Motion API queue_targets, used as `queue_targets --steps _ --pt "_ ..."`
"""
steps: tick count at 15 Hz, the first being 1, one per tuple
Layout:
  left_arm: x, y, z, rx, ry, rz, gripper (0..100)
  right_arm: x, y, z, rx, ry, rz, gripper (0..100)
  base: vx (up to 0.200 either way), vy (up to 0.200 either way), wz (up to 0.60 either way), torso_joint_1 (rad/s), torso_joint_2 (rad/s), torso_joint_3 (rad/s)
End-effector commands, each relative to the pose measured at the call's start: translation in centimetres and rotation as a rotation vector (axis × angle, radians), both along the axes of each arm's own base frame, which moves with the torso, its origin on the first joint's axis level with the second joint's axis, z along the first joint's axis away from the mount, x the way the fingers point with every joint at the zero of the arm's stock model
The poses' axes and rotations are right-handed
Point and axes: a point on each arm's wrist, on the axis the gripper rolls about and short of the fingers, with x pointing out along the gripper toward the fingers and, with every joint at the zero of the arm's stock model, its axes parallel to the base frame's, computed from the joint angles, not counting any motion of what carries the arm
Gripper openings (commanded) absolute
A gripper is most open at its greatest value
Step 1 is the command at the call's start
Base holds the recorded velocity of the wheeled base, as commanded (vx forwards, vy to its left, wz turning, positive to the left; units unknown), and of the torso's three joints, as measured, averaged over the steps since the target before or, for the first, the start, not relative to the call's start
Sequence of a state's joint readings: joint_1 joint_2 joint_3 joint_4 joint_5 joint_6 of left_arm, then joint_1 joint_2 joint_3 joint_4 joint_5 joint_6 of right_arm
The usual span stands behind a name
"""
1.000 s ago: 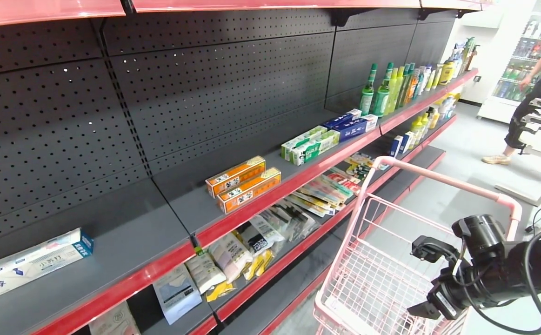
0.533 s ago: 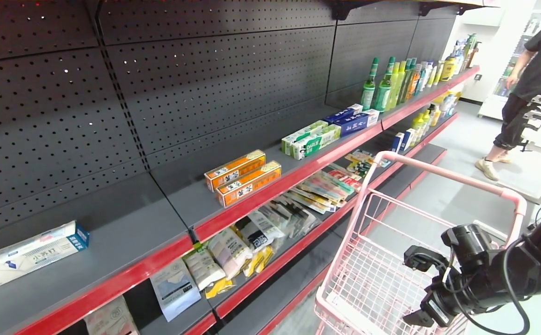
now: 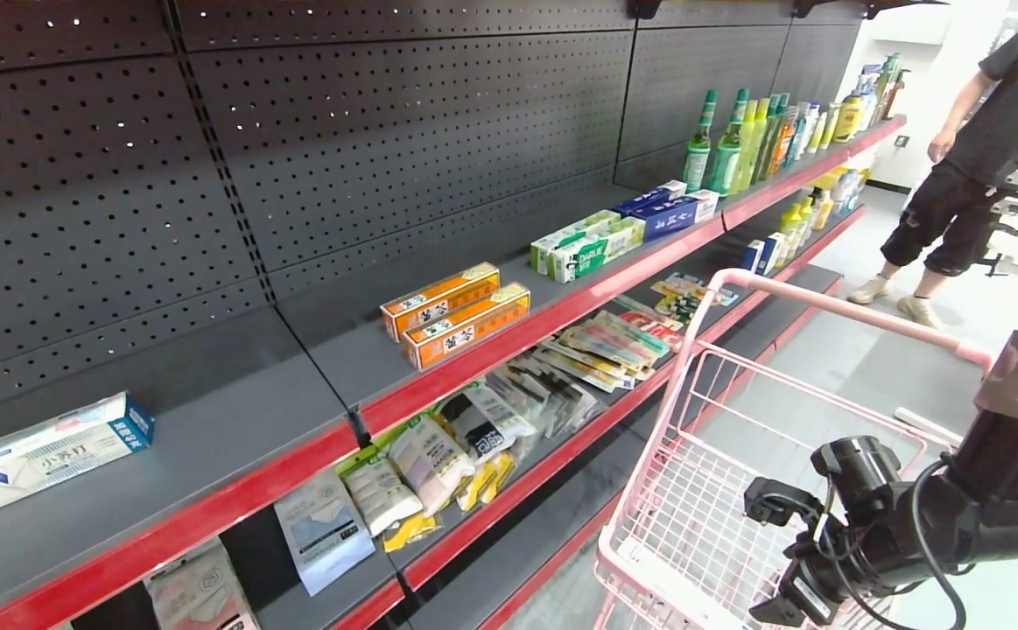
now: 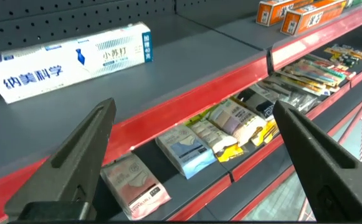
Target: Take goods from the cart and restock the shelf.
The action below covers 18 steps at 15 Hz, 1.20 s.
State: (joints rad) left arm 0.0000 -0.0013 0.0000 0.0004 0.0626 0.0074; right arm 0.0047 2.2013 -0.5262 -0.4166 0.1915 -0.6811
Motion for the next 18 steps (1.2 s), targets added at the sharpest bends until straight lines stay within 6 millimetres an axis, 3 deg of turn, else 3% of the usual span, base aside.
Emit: queue_targets --steps 1,7,13,18 --pt "0.0 0.0 0.0 0.000 0.001 0.000 100 0.1 0.1 -0.2 0.000 0.004 0.003 100 0.000 0.000 0.00 -0.100 0.27 0.149" --pt "0.0 0.0 0.0 0.000 0.001 0.000 100 0.9 0.2 -1.6 0.001 0.025 0.010 100 0.000 0.000 0.00 -0.012 0.02 0.017" --pt "0.0 0.0 0.0 0.000 0.001 0.000 100 0.8 0.3 -1.6 0.032 0.027 0.027 100 0.000 0.000 0.00 -0.140 0.33 0.190" --pt "0.0 0.0 0.0 0.000 0.001 0.000 100 0.8 0.3 -1.5 0.032 0.004 0.037 100 0.000 0.000 0.00 -0.012 0.03 0.021"
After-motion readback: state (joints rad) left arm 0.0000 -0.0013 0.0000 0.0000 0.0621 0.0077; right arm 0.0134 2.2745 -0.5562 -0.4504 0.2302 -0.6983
